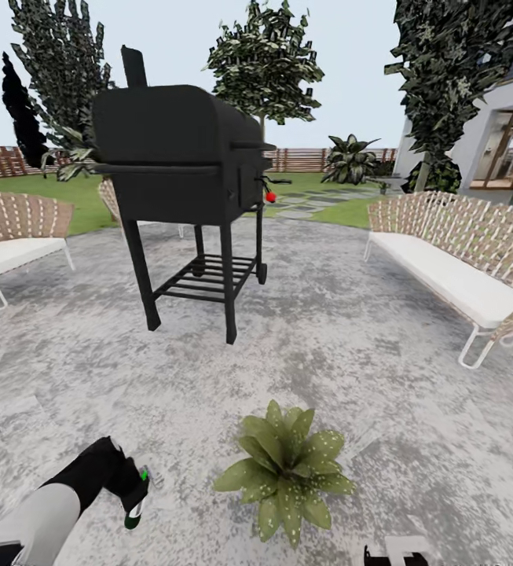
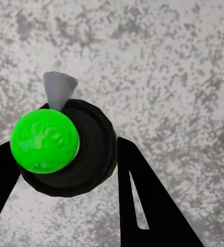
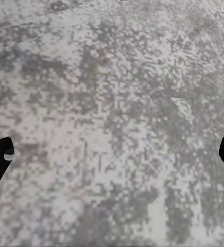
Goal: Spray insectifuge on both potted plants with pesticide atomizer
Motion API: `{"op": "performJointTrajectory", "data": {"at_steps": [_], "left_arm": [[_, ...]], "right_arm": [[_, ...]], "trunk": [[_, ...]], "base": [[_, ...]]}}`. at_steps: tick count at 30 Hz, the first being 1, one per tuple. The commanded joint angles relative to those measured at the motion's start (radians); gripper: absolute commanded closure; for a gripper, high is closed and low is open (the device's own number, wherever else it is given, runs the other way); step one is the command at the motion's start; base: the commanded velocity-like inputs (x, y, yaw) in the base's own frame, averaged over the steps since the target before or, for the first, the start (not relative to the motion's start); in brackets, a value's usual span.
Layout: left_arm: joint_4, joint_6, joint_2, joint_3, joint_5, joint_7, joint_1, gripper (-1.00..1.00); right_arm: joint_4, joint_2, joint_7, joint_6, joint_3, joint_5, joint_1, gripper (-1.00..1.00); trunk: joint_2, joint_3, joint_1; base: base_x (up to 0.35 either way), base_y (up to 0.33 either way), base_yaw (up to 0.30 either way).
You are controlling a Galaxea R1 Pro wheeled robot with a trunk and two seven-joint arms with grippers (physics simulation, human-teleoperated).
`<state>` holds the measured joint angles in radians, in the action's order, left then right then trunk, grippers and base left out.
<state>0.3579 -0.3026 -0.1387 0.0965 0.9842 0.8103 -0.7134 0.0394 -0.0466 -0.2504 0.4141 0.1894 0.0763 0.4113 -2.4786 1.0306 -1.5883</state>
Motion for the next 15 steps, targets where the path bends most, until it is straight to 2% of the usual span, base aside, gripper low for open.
{"op": "performJointTrajectory", "data": {"at_steps": [1,3,6,9,12,15], "left_arm": [[-0.007,-0.008,0.001,0.01,-0.001,-0.003,0.0,1.0],[-0.024,-0.006,0.003,0.012,-0.004,-0.009,0.001,1.0],[-0.04,-0.003,0.005,0.011,-0.003,-0.01,0.001,1.0],[-0.046,-0.002,0.005,0.011,-0.004,-0.007,0.006,1.0],[-0.055,-0.001,0.004,0.003,0.008,-0.004,0.042,1.0],[-0.053,-0.001,0.005,0.002,0.01,-0.006,0.054,1.0]], "right_arm": [[-0.001,0.0,-0.003,0.003,0.009,0.008,0.001,-1.0],[-0.001,-0.001,-0.003,0.003,0.008,0.008,0.001,-1.0],[-0.002,-0.001,-0.002,0.004,0.008,0.008,0.001,-1.0],[-0.005,-0.001,0.0,0.005,0.01,0.007,0.001,-1.0],[-0.005,-0.001,0.0,0.004,0.01,0.007,0.001,-1.0],[-0.001,0.001,-0.002,0.003,0.009,0.009,0.001,-1.0]], "trunk": [[0.0,0.001,0.0],[0.0,0.001,0.0],[0.0,0.001,0.0],[0.0,0.001,0.0],[0.0,0.001,0.0],[0.0,0.001,0.0]], "base": [[0.258,0.141,-0.299],[0.279,0.054,-0.297],[0.189,0.01,-0.097],[0.034,0.002,-0.015],[0.004,0.0,-0.002],[0.001,0.0,-0.005]]}}
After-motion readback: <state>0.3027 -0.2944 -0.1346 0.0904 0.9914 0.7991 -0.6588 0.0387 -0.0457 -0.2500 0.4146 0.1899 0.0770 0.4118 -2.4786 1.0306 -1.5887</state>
